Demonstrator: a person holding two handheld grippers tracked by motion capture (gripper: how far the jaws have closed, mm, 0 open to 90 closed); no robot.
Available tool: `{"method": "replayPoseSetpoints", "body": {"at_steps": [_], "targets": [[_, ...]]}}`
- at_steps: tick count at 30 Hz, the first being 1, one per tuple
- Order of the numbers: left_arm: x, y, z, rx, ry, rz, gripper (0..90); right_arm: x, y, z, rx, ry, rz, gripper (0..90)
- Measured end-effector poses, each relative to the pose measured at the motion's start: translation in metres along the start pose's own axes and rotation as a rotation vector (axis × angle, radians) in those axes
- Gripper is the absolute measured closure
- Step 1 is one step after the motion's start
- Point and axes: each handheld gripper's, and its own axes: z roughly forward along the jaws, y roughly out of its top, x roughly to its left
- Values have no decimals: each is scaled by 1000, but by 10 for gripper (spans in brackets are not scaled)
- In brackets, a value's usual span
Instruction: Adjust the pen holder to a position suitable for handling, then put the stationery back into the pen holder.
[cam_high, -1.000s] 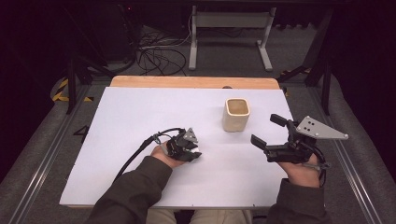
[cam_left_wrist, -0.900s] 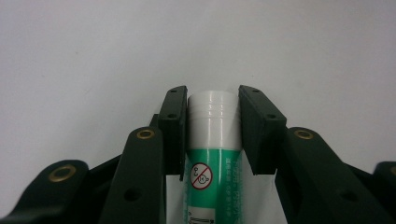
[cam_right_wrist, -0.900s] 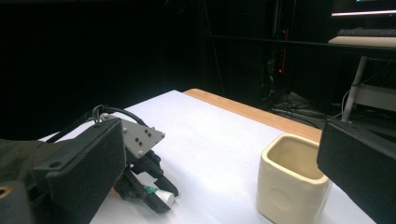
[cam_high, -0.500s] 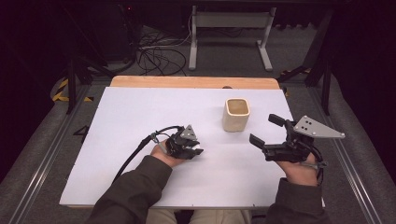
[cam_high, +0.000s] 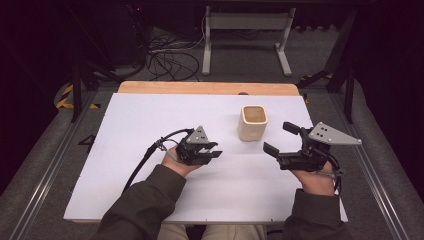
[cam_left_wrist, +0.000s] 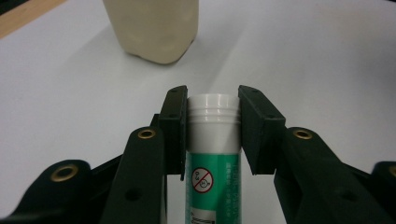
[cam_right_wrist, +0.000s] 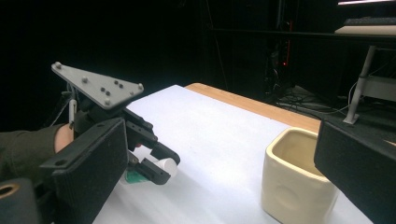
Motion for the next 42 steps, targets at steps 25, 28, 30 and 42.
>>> {"method": "replayPoseSetpoints", "body": {"at_steps": [25, 28, 30, 42], "targets": [[-11, 20, -35, -287, -19, -43, 654, 6, -13, 30, -6, 91, 0, 86], [-12, 22, -38, -311, -21, -48, 654, 7, -13, 32, -7, 97, -1, 92], [-13, 23, -40, -331, -23, -54, 653, 8, -13, 32, -9, 98, 0, 93], [-16, 29, -51, -481, -59, -71, 653, 16, -17, 45, -34, 146, 17, 169]]}}
